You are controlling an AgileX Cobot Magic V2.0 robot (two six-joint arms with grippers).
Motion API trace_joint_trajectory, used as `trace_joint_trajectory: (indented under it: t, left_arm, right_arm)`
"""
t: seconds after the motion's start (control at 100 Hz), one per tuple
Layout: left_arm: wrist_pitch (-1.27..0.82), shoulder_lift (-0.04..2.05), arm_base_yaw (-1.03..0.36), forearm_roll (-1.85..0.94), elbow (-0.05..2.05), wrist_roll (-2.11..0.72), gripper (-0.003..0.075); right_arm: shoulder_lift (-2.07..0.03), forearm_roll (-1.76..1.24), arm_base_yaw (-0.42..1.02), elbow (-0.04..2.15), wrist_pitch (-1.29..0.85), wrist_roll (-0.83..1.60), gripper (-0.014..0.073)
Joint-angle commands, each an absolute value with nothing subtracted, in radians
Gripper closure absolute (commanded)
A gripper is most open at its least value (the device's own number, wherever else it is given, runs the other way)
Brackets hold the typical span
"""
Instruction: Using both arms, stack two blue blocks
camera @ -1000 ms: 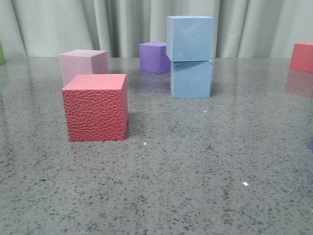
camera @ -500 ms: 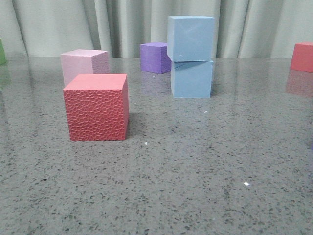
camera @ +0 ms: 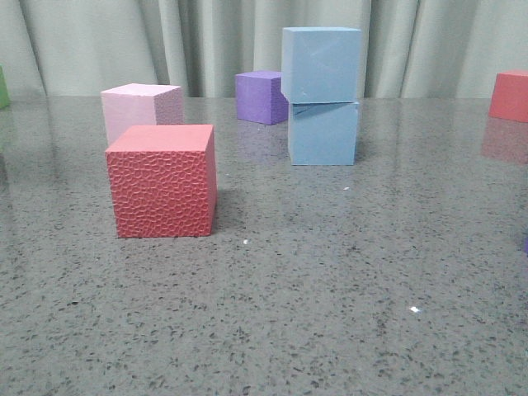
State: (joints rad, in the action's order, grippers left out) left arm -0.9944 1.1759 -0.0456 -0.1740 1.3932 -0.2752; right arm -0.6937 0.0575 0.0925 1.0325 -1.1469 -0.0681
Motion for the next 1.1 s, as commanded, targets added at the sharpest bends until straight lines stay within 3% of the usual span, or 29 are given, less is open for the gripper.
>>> trace_joint_trajectory:
  t: [0.0,0.27,0.69,1.09]
  left_arm:
    - [-0.852,1.046,-0.044,-0.186,1.281,-0.268,0.0029]
    - [-0.741,0.737,-0.044,-0.186,0.961,-0.268,0.0029]
    - [-0.746,0.388,-0.044,-0.199,0.670,-0.210,0.0029]
    - [-0.776,0.285,-0.044,-0.203,0.586,-0.204,0.0029]
  right_arm:
    - [-0.692,0.073,0.087,1.053,-1.081,-0.060,-0.0070]
    - [-0.662,0.073,0.087,1.024,-1.074,-0.060,-0.0070]
    - [-0.548,0.074,0.087,0.887,-0.996,-0.060,-0.0070]
    - [-0.439,0.081,0.087,0.785,-0.926,-0.056,-0.0070]
